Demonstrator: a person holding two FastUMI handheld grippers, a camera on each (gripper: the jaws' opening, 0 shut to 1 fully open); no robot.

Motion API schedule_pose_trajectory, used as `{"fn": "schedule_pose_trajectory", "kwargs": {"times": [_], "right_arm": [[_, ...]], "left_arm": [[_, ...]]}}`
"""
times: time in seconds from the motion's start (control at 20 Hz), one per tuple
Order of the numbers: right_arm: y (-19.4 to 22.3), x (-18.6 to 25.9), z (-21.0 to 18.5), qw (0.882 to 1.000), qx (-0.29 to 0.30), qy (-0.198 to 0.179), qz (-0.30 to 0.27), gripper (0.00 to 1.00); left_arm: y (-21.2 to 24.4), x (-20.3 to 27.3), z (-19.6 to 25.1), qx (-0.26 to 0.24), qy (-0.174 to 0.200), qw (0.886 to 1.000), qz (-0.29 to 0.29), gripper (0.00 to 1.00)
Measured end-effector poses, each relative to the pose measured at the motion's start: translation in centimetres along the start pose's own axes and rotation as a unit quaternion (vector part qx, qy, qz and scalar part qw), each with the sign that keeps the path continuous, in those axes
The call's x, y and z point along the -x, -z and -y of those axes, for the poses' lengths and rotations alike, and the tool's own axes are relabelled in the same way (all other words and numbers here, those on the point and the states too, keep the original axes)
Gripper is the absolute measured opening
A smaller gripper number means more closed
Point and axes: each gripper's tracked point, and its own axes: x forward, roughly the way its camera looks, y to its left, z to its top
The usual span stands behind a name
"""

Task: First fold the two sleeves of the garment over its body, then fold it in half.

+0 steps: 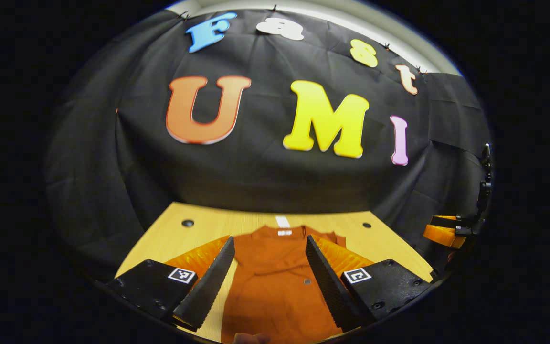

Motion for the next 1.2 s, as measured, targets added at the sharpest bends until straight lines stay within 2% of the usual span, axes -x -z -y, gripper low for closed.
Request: {"fn": "schedule_pose_trajectory", "kwargs": {"times": [0.1,0.25,0.3,0.4,0.55,0.7,0.75,0.8,0.85,1.0,1.1,1.15,1.2], "right_arm": [[4.2,0.5,1.5,0.999,-0.009,0.008,-0.046,0.86],[11.6,1.0,3.3,0.992,-0.019,0.022,-0.122,0.84],[14.0,1.4,3.6,0.988,-0.022,0.026,-0.149,0.86],[18.4,2.3,3.6,0.98,-0.028,0.029,-0.193,0.86],[23.9,3.8,3.8,0.963,-0.038,0.038,-0.265,0.87],[26.6,4.5,3.8,0.951,-0.04,0.054,-0.3,0.87],[27.1,4.7,3.7,0.95,-0.038,0.056,-0.305,0.87],[27.6,4.8,3.6,0.949,-0.037,0.058,-0.309,0.87],[27.9,4.7,3.3,0.948,-0.038,0.057,-0.312,0.87],[30.2,4.9,2.3,0.937,-0.029,0.06,-0.342,0.85],[30.1,4.6,1.3,0.938,-0.021,0.05,-0.343,0.86],[30.1,4.5,1.1,0.938,-0.02,0.048,-0.343,0.77],[30.2,4.5,0.9,0.937,-0.023,0.042,-0.347,0.64]], "left_arm": [[7.1,0.9,-1.5,0.025,0.014,0.995,-0.099,0.97],[17.0,4.2,-2.9,0.09,0.022,0.973,-0.213,0.99],[20.2,5.8,-3.8,0.08,0.01,0.966,-0.244,0.99],[23.4,8.3,-4.7,0.063,0.004,0.958,-0.278,0.99],[26.2,9.3,-4.9,0.083,0.003,0.951,-0.299,0.99],[27.6,10.3,-5.9,0.112,-0.009,0.942,-0.315,0.99],[27.2,10.0,-5.8,0.114,-0.008,0.947,-0.302,0.99],[27.7,10.4,-5.5,0.119,-0.004,0.943,-0.311,0.99],[27.7,10.4,-5.4,0.118,-0.004,0.944,-0.308,0.98],[28.2,10.6,-3.5,0.13,0.023,0.937,-0.324,0.98],[28.5,11.0,-2.7,0.123,0.038,0.933,-0.335,0.94],[28.6,11.1,-2.4,0.128,0.043,0.93,-0.342,0.92],[28.6,11.0,-2.1,0.136,0.046,0.929,-0.341,0.86]]}}
